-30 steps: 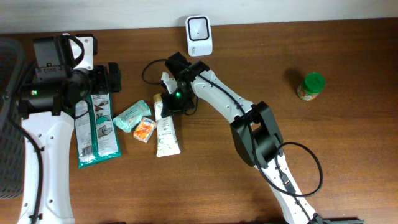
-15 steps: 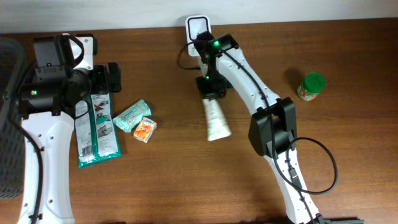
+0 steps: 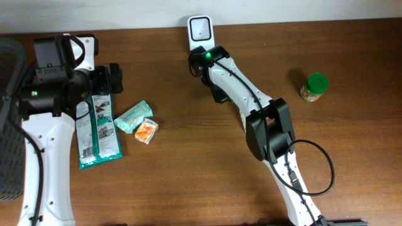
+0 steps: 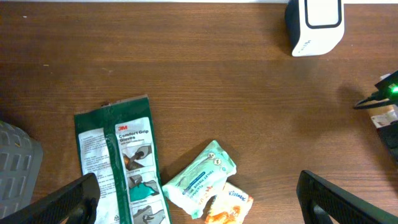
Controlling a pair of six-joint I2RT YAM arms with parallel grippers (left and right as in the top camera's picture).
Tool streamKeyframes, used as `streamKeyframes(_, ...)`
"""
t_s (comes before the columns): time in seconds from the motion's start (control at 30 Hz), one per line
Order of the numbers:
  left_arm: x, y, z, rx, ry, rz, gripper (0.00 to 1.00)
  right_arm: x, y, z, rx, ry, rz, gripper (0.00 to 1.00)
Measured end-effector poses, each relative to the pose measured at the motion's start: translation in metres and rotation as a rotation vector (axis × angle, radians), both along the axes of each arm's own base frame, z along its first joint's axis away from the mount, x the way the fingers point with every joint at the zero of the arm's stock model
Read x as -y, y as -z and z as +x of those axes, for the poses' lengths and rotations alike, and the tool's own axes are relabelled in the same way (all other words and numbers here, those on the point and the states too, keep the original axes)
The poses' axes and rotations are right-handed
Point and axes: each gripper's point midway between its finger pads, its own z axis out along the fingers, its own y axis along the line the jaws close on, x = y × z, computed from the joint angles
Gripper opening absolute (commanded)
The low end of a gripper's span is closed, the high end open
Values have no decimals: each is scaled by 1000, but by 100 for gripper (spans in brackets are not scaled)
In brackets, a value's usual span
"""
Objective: Scan the item barcode
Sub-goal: 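Grasp the white gold-capped tube with the right gripper and lift it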
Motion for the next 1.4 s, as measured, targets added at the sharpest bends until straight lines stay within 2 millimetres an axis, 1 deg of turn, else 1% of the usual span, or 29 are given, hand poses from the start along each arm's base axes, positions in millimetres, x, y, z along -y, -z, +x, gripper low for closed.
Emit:
streamKeyframes(0.07, 0, 0, 0, 0, 0, 0, 99, -5, 1, -2, -6, -6, 11, 30)
streamKeyframes(0.1, 0, 0, 0, 0, 0, 0, 99, -9, 2, -4, -11, -9, 22, 39)
streamKeyframes(0.13, 0, 0, 0, 0, 0, 0, 99, -13, 3, -6, -18, -12, 34, 44)
streamKeyframes(0.17, 0, 0, 0, 0, 0, 0, 99, -20, 5, -9, -28, -14, 56, 46)
streamKeyframes(0.47, 0, 0, 0, 0, 0, 0, 99, -71, 17, -39, -138, -43, 234, 48)
streamKeyframes(0.63, 0, 0, 0, 0, 0, 0, 99, -87, 21, -52, -207, -54, 319, 48)
streamKeyframes(0.73, 0, 0, 0, 0, 0, 0, 99, -92, 12, -50, -217, -69, 362, 49)
streamKeyframes(0.8, 0, 0, 0, 0, 0, 0, 99, -92, 0, -44, -202, -72, 404, 48)
streamKeyframes(0.83, 0, 0, 0, 0, 0, 0, 99, -88, -16, -36, -181, -73, 456, 49)
streamKeyframes(0.87, 0, 0, 0, 0, 0, 0, 99, -84, -24, -31, -168, -68, 479, 48)
streamKeyframes(0.93, 0, 0, 0, 0, 0, 0, 99, -70, -47, -20, -145, -54, 559, 48)
streamKeyframes(1.0, 0, 0, 0, 0, 0, 0, 99, -38, -70, -7, -134, -20, 675, 48)
streamKeyframes(1.07, 0, 0, 0, 0, 0, 0, 99, -12, -78, 1, -138, 10, 761, 48)
streamKeyframes(1.13, 0, 0, 0, 0, 0, 0, 99, 15, -75, 6, -155, 39, 838, 49)
streamKeyframes(1.2, 0, 0, 0, 0, 0, 0, 99, 36, -67, 3, -191, 66, 908, 50)
streamKeyframes(1.3, 0, 0, 0, 0, 0, 0, 99, 45, -51, -9, -256, 72, 1006, 52)
streamKeyframes(1.4, 0, 0, 0, 0, 0, 0, 99, 45, -32, -17, -297, 73, 1076, 52)
